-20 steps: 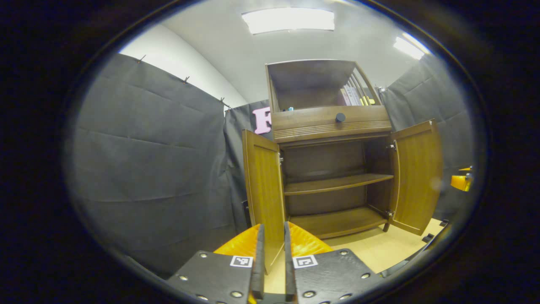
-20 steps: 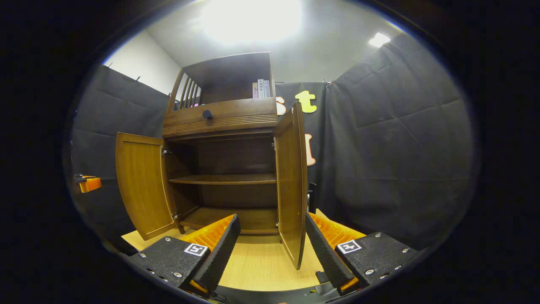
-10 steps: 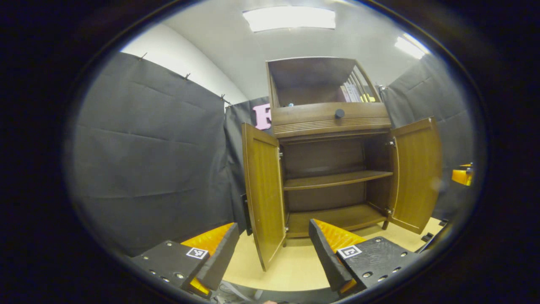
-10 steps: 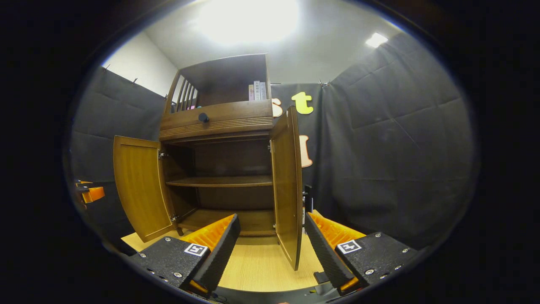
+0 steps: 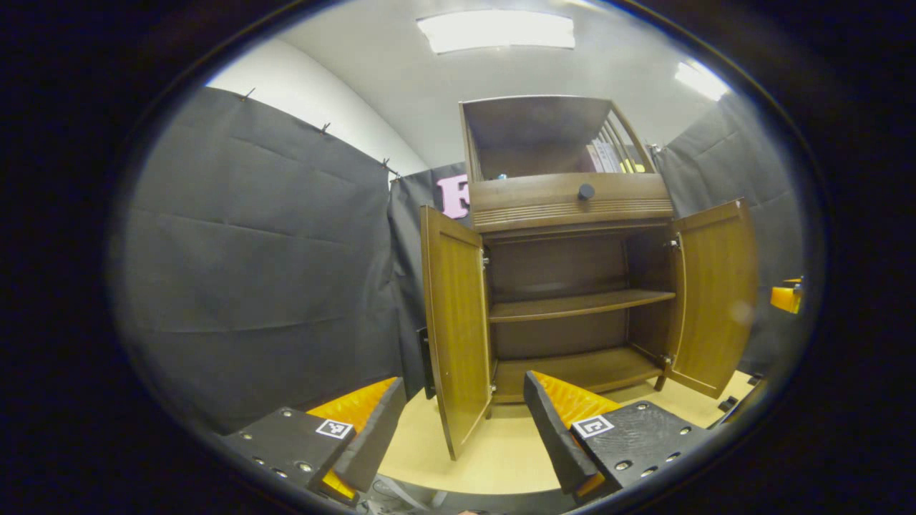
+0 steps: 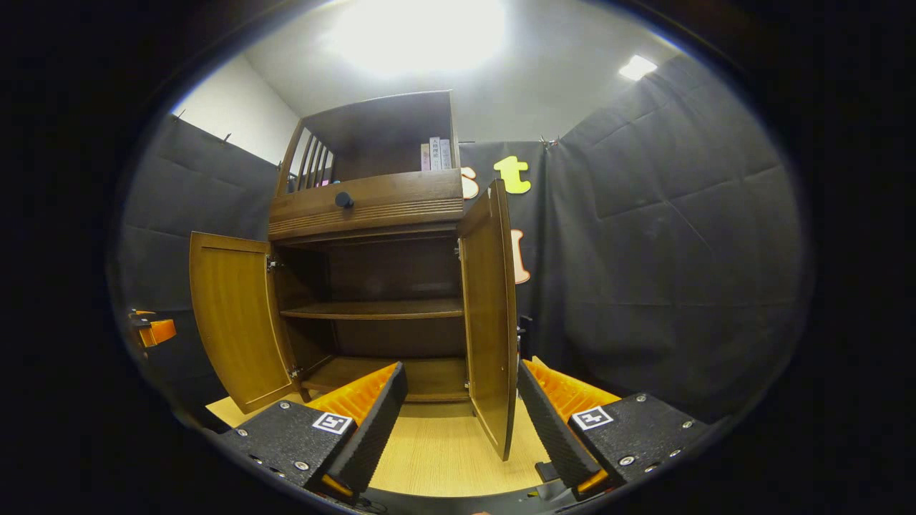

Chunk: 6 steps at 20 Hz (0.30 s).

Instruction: Open the right door of the double-door shoe cabinet with the right hand, and open the left door with the left hand.

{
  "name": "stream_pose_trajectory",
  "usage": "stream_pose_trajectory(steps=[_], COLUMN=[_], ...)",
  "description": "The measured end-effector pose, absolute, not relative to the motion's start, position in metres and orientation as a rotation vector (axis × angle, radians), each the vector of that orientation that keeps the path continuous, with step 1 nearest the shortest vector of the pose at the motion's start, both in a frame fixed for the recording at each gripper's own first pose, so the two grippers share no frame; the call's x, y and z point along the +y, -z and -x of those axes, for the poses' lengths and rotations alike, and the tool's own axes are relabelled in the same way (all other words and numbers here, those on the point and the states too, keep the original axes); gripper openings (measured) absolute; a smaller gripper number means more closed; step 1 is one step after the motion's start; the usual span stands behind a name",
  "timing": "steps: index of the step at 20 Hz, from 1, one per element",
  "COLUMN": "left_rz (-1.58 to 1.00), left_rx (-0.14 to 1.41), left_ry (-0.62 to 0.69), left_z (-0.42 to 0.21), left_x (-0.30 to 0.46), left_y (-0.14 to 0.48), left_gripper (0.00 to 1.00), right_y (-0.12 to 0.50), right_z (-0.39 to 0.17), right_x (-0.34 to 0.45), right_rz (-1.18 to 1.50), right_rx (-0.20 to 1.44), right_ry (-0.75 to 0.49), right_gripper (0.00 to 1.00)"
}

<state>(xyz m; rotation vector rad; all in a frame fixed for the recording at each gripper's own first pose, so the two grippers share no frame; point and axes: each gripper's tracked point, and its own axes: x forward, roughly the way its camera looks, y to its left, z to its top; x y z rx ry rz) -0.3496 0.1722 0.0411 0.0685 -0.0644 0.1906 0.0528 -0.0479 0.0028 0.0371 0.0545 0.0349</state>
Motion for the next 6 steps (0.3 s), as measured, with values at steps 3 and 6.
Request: stream_pose_trajectory(steps=[3, 6], left_rz=[-0.08, -0.087], left_rx=[-0.076, -0.079], left_ry=[-0.187, -0.184], left_z=[0.3485, 0.3472], left_x=[0.1696, 0.1691], left_y=[-0.0448, -0.0463], left_gripper=[0.99, 0.99], right_y=[-0.0035, -0.0017], right_z=[-0.0541, -0.0547], right_x=[-0.0477, -0.0469], right_rz=[-0.037, -0.045], right_rx=[0.051, 0.053], right_ry=[-0.029, -0.024], right_gripper=[0.96, 0.95])
